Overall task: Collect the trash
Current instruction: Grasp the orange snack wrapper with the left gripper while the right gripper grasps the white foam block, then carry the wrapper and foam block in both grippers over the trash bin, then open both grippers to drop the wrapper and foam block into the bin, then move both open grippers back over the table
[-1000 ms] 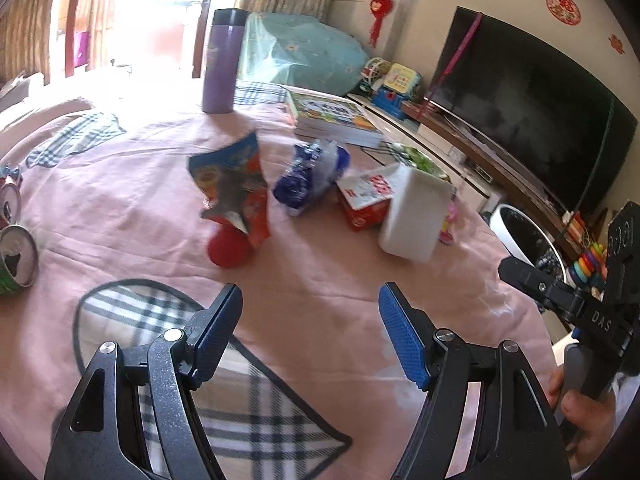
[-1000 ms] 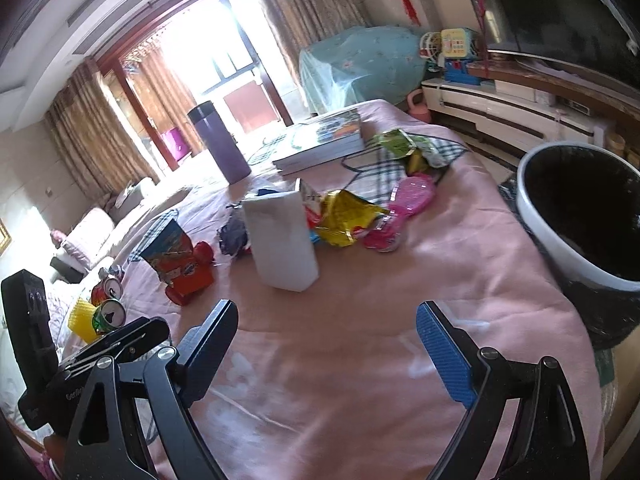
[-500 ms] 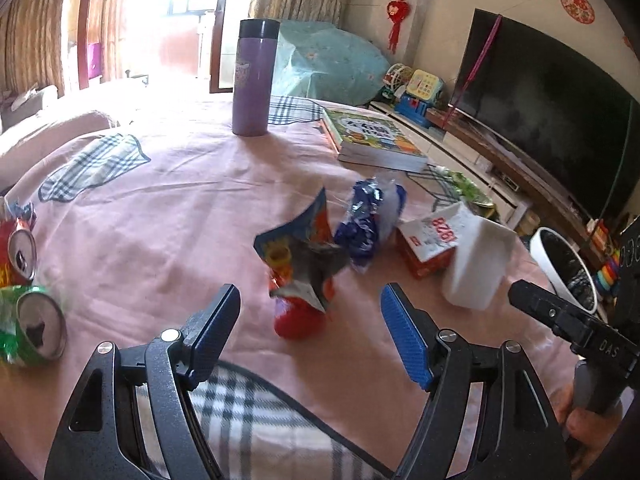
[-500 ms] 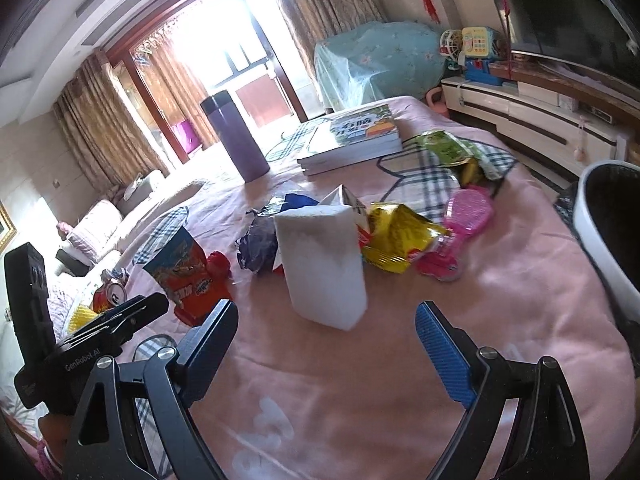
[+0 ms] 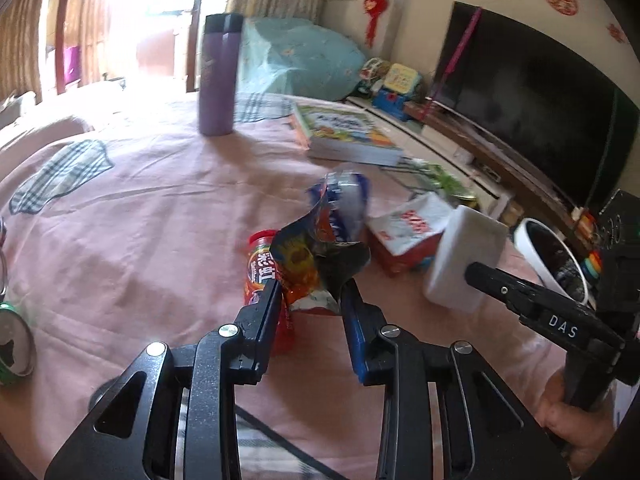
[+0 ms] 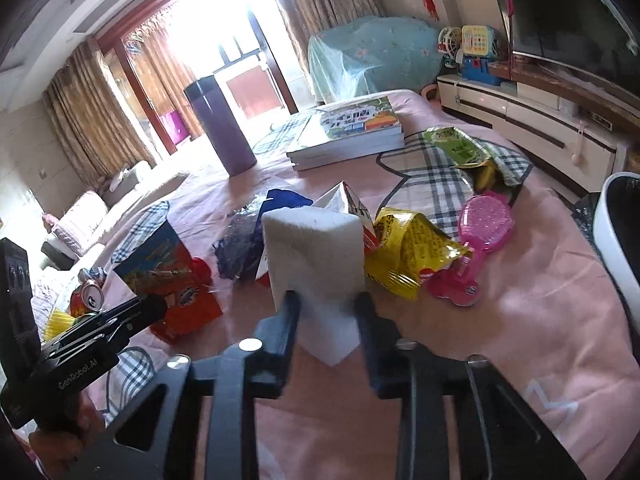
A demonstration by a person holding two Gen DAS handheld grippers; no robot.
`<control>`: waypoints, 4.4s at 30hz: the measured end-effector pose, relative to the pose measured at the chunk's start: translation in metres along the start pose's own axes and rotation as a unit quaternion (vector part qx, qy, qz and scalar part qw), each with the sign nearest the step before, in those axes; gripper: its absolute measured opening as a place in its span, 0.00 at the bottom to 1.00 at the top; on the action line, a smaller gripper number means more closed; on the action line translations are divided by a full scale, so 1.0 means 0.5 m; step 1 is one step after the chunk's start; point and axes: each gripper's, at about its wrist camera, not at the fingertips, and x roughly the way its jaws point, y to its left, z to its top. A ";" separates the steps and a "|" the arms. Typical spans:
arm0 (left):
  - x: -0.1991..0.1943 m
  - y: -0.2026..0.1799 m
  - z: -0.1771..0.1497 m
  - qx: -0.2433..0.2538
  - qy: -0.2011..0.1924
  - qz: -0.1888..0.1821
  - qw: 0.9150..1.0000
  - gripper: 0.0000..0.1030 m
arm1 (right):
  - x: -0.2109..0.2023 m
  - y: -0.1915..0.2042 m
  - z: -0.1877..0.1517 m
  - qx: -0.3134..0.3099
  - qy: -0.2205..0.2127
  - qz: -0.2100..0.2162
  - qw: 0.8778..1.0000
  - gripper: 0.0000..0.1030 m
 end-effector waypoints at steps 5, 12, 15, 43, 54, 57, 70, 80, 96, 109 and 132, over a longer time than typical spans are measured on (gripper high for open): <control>-0.020 -0.052 -0.009 0.012 0.000 -0.028 1.000 0.28 | -0.055 -0.020 -0.007 0.000 -0.018 0.014 1.000 0.25; -0.038 -0.145 -0.015 0.041 0.002 -0.075 0.996 0.28 | -0.145 -0.079 -0.021 0.017 -0.046 0.006 0.999 0.25; -0.040 -0.191 -0.016 0.056 0.004 -0.094 0.994 0.28 | -0.181 -0.116 -0.030 0.030 -0.054 -0.007 0.998 0.25; 0.023 -0.498 0.000 0.128 0.021 -0.179 0.975 0.28 | -0.343 -0.385 -0.035 0.123 -0.113 -0.119 0.979 0.25; 0.082 -0.581 0.033 0.145 0.032 -0.188 0.971 0.28 | -0.343 -0.452 -0.019 0.139 -0.105 -0.138 0.975 0.25; 0.099 -0.596 0.033 0.147 0.037 -0.189 0.970 0.28 | -0.343 -0.465 -0.015 0.140 -0.101 -0.140 0.975 0.26; 0.165 -0.642 0.040 0.153 0.068 -0.187 0.968 0.28 | -0.310 -0.503 0.008 0.141 -0.070 -0.149 0.976 0.30; 0.179 -0.643 0.031 0.158 0.082 -0.182 0.967 0.54 | -0.304 -0.529 0.014 0.156 -0.061 -0.148 0.975 0.52; 0.084 -0.447 -0.023 0.107 0.063 -0.133 0.983 0.67 | -0.318 -0.414 -0.011 0.141 -0.087 -0.110 0.980 0.87; 0.012 -0.273 -0.054 0.047 0.045 -0.082 0.995 0.67 | -0.237 -0.264 -0.035 0.092 -0.051 -0.057 0.993 0.87; -0.039 -0.088 -0.050 -0.007 0.016 0.002 1.000 0.67 | -0.111 -0.102 -0.015 0.033 -0.018 0.000 0.999 0.76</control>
